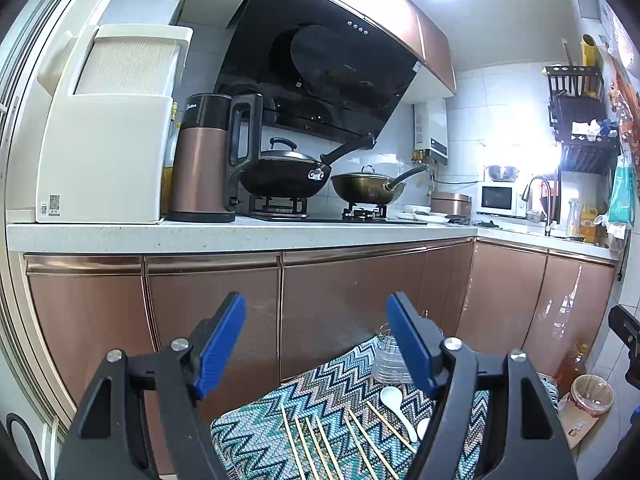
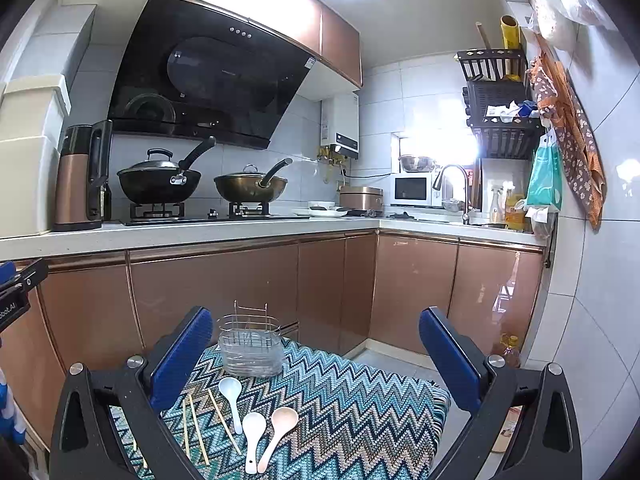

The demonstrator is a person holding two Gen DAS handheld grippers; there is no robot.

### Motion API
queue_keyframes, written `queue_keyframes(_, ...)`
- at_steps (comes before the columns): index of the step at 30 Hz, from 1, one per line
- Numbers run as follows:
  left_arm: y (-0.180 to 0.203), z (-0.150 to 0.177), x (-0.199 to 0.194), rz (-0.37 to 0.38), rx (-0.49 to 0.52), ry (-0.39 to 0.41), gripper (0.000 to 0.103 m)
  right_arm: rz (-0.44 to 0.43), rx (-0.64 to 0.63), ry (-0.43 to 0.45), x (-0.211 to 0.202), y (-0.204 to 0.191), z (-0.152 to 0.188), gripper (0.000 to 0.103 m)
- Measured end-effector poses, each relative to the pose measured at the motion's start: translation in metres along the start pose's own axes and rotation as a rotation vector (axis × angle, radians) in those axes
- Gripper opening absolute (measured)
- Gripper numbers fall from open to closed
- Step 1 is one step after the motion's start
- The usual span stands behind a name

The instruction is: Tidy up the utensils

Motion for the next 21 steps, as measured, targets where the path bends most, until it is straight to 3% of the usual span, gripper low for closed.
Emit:
queue_keyframes(14, -0.003, 0.0, 0.001, -0.007, 0.002, -0.011, 0.072, -0.011, 0.007, -0.043, 0.007, 0.001, 0.011, 0.103)
queue_keyframes(21, -0.001, 0.003, 0.004, -0.005, 0.007, -0.021, 0.072, -0.026, 0.005, -0.02, -0.002, 0.002, 0.008, 0.103)
Point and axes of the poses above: each gripper's, at about its wrist camera, not at the fingertips, and x roughly the way its jaws point, y to its right, z to its underside, the point moved 6 cm from there along x, roughly the way its jaws point, and after that the axes turned 10 degrees about -y, right-handed, at the moved point
